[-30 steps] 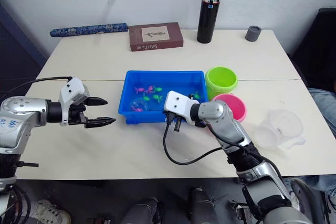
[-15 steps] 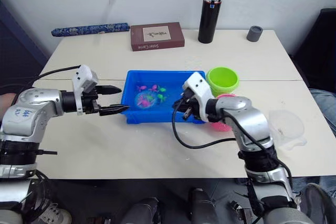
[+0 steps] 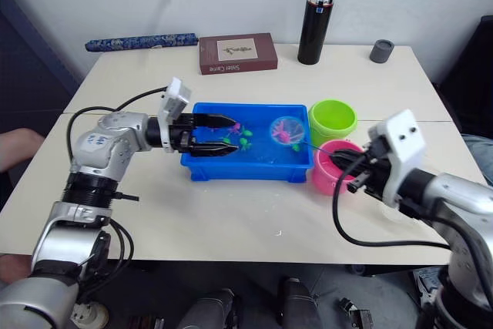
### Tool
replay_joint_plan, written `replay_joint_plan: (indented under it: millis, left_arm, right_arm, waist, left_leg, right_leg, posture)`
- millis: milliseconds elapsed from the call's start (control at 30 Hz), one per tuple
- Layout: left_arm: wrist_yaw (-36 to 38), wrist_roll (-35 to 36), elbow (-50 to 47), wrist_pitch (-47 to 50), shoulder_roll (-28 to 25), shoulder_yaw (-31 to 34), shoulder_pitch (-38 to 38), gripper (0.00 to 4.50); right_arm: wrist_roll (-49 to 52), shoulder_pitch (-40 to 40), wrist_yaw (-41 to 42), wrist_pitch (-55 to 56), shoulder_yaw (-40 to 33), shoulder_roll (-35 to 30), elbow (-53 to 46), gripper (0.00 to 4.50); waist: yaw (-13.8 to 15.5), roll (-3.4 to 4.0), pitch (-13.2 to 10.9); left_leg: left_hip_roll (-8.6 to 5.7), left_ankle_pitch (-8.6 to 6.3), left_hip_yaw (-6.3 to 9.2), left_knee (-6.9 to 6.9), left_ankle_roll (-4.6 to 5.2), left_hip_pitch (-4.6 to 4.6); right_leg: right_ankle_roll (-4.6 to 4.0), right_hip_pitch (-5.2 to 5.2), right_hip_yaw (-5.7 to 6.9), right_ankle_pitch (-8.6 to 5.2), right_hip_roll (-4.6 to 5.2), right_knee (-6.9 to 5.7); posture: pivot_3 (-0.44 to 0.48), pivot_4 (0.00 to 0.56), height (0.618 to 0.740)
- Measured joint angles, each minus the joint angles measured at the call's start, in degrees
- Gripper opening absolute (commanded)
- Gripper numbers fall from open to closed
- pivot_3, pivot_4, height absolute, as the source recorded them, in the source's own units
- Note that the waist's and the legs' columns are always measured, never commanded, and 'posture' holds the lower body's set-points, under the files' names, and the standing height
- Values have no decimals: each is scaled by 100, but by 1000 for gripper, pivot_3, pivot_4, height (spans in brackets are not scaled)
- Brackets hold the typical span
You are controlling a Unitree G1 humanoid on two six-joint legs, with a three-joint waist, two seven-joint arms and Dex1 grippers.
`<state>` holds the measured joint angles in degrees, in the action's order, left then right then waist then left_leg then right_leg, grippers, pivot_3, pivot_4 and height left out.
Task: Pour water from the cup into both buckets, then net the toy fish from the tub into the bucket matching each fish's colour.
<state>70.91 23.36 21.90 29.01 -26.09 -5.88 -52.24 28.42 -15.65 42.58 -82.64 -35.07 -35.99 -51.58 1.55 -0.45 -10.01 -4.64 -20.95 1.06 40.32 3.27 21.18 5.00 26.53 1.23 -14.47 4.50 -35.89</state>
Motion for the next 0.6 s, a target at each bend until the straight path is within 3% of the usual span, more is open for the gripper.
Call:
replay_joint_plan:
  millis: [200, 367, 500, 600]
  left_arm:
    - [314, -133, 452, -350, 434, -211, -306, 4482]
    - [421, -307, 825, -650, 744, -315, -501, 4482]
    - [461, -398, 899, -831, 857, -367, -513, 4482]
    - [461, -462, 1030, -914, 904, -365, -525, 4482]
  right_arm:
    - [-18, 1032, -249, 92, -1025, -18, -325, 0]
    - [-309, 2573, -523, 1522, -1071, -554, -337, 0]
    - [-1651, 3728, -826, 3267, -551, -1178, -337, 0]
    - [-3502, 4613, -1195, 5284, 153, -1835, -225, 0]
  waist:
    - [-7, -1, 1]
    - [5, 2, 2]
    - [-11, 1, 2]
    - [-5, -4, 3]
  left_leg:
    - [-1, 1, -1, 0, 2, -3]
    - [-2, 2, -5, -5, 3, -7]
    - [-7, 3, -12, -4, 5, -14]
    - [-5, 6, -14, -6, 0, -17]
  right_leg:
    - [1, -1, -4, 0, 0, -2]
    - [1, -3, -6, 0, 0, -2]
    - [6, -6, -17, 3, 0, 1]
    - [6, -5, -17, 3, -6, 7]
  posture:
    - [0, 150, 740]
    - [0, 150, 740]
    - [0, 150, 740]
    - [0, 150, 740]
